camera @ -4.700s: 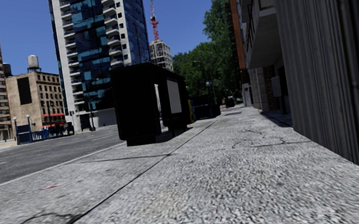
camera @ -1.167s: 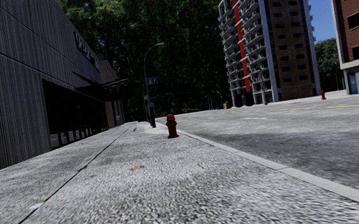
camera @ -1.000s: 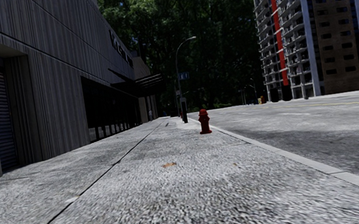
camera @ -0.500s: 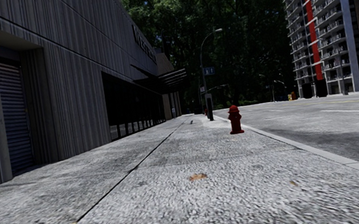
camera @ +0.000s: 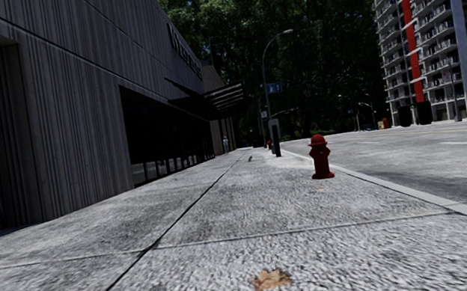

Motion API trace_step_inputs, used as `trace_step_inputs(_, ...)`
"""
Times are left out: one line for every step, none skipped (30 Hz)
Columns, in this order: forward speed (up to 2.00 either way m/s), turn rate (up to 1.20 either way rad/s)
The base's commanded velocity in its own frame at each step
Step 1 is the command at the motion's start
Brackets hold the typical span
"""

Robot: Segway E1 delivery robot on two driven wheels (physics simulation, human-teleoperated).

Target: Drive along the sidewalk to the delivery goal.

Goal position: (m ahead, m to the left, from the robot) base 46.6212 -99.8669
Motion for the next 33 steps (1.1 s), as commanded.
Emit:
trace_step_inputs(2.0, 0.0)
trace_step_inputs(2.0, 0.0)
trace_step_inputs(2.0, 0.0)
trace_step_inputs(2.0, 0.0)
trace_step_inputs(2.0, 0.0)
trace_step_inputs(2.0, 0.0)
trace_step_inputs(2.0, 0.0)
trace_step_inputs(2.0, 0.0)
trace_step_inputs(2.0, 0.0)
trace_step_inputs(2.0, 0.0)
trace_step_inputs(2.0, 0.0)
trace_step_inputs(2.0, 0.0)
trace_step_inputs(2.0, 0.0)
trace_step_inputs(2.0, 0.0)
trace_step_inputs(2.0, 0.0)
trace_step_inputs(2.0, 0.0)
trace_step_inputs(2.0, 0.0)
trace_step_inputs(2.0, 0.0)
trace_step_inputs(2.0, 0.0)
trace_step_inputs(2.0, 0.0)
trace_step_inputs(2.0, 0.0)
trace_step_inputs(2.0, 0.0)
trace_step_inputs(2.0, 0.0)
trace_step_inputs(2.0, 0.0)
trace_step_inputs(2.0, 0.0)
trace_step_inputs(2.0, 0.0)
trace_step_inputs(2.0, 0.0)
trace_step_inputs(2.0, 0.0)
trace_step_inputs(2.0, 0.0)
trace_step_inputs(2.0, 0.0)
trace_step_inputs(2.0, 0.0)
trace_step_inputs(2.0, 0.0)
trace_step_inputs(2.0, 0.0)
